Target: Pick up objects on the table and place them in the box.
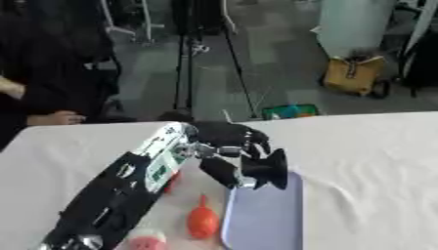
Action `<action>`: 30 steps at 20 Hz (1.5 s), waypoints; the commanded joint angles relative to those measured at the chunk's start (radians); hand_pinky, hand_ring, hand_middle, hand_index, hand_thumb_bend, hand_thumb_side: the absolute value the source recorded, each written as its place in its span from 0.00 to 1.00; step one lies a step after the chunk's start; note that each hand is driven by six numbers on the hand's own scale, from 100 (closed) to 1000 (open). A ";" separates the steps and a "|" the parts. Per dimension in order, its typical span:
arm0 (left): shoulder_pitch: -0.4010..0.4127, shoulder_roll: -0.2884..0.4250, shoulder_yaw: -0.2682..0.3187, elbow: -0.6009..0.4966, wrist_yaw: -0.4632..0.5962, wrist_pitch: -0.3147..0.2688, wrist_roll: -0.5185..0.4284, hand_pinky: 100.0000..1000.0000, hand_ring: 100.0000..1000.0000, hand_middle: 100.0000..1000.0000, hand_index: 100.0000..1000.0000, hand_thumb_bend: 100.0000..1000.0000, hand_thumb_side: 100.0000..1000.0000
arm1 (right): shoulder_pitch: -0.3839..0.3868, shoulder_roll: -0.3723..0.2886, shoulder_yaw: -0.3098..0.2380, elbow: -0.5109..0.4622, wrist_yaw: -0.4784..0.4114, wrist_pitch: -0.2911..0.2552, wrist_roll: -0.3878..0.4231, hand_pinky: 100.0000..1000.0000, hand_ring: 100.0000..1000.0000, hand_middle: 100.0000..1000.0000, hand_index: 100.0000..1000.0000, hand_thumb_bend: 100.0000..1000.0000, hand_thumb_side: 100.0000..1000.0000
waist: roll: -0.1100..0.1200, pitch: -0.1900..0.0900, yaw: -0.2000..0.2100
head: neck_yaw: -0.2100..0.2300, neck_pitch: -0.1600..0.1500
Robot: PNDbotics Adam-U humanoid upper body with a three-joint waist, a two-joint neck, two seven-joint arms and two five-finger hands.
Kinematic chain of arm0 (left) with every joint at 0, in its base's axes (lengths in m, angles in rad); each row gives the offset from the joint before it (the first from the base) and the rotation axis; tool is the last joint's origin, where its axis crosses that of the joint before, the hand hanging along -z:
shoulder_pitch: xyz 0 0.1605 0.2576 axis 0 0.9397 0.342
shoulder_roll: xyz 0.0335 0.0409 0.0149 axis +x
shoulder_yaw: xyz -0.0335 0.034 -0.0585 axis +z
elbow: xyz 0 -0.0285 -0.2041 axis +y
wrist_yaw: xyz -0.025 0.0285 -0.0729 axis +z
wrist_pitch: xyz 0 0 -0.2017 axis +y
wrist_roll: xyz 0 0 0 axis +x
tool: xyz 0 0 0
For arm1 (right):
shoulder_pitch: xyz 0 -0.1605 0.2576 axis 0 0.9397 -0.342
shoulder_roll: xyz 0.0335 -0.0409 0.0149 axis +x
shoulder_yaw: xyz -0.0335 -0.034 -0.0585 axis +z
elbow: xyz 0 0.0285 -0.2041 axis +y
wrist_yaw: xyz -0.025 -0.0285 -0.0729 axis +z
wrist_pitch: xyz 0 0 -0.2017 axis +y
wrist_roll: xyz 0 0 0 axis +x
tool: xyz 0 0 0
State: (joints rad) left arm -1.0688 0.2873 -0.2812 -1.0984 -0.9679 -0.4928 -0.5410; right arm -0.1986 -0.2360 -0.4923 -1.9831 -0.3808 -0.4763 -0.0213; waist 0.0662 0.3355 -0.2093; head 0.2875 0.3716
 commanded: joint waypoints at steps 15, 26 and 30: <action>0.019 -0.028 -0.037 0.031 -0.190 -0.025 0.038 1.00 1.00 0.98 0.96 0.00 1.00 | -0.003 -0.029 -0.006 -0.017 -0.002 0.000 -0.004 0.67 0.71 0.62 0.81 0.00 0.54 | -0.011 -0.012 0.002 | -0.007 -0.034; 0.014 -0.034 -0.029 0.023 -0.179 -0.055 -0.084 1.00 1.00 1.00 1.00 0.00 1.00 | 0.000 -0.030 -0.005 -0.017 -0.005 -0.005 -0.007 0.67 0.71 0.62 0.80 0.00 0.54 | -0.017 -0.014 0.004 | -0.005 -0.035; 0.006 -0.024 -0.012 -0.017 -0.129 -0.050 -0.091 1.00 1.00 1.00 1.00 0.00 1.00 | 0.003 -0.032 -0.005 -0.017 -0.006 -0.008 -0.008 0.67 0.71 0.62 0.80 0.00 0.54 | -0.019 -0.018 0.007 | -0.010 -0.031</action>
State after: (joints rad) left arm -1.0380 0.2459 -0.3088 -1.0851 -1.1156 -0.5098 -0.5936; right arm -0.1926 -0.2360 -0.4924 -1.9831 -0.3808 -0.4811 -0.0288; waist 0.0570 0.3403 -0.2026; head 0.2781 0.3459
